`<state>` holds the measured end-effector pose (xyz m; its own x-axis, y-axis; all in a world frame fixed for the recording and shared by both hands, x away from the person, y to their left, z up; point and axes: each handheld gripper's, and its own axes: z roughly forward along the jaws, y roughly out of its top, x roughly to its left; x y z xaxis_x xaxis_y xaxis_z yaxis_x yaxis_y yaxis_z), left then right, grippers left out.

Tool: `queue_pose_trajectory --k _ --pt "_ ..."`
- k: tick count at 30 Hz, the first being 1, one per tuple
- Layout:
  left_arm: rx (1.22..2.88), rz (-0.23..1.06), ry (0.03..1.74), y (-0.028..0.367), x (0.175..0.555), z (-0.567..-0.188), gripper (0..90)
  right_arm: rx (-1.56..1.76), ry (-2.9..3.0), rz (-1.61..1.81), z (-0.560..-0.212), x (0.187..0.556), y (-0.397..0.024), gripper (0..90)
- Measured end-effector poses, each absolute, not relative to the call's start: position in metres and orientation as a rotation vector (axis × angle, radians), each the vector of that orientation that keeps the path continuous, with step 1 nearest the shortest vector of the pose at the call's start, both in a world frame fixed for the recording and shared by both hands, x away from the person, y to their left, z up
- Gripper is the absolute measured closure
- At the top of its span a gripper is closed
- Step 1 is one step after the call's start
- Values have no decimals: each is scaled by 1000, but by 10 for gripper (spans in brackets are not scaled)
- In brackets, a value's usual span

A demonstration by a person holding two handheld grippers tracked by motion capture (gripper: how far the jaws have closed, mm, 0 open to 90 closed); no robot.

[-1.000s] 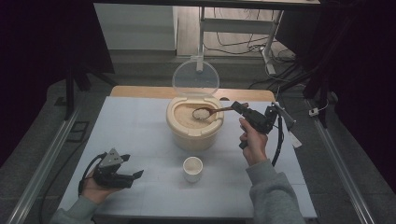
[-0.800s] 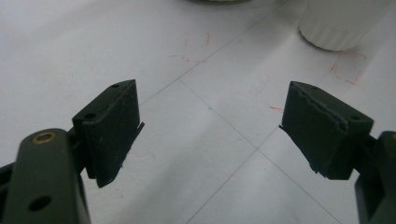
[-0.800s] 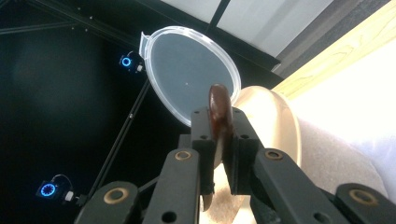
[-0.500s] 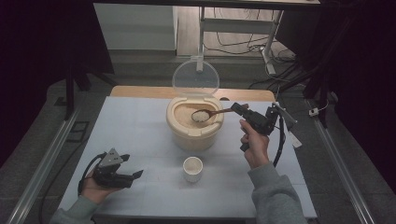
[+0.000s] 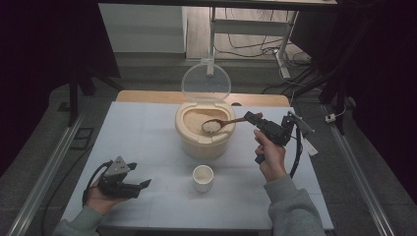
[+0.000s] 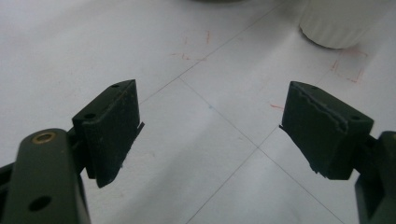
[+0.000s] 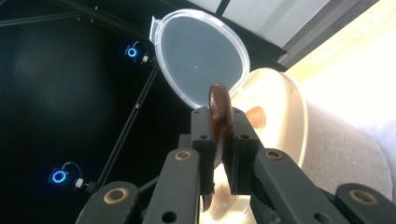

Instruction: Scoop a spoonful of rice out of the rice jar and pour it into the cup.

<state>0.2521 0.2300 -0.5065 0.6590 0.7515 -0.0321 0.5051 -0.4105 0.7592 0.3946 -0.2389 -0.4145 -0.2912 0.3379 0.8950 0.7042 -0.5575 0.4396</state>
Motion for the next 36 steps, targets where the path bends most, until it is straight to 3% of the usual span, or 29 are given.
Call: queue_pose_trajectory --k 15,36 --pt "2103 403 969 230 253 -507 189 -1591 -1350 -1865 -418 363 -239 829" --pt "2114 401 967 228 254 -508 187 -1608 -1476 -1724 -453 340 -238 828"
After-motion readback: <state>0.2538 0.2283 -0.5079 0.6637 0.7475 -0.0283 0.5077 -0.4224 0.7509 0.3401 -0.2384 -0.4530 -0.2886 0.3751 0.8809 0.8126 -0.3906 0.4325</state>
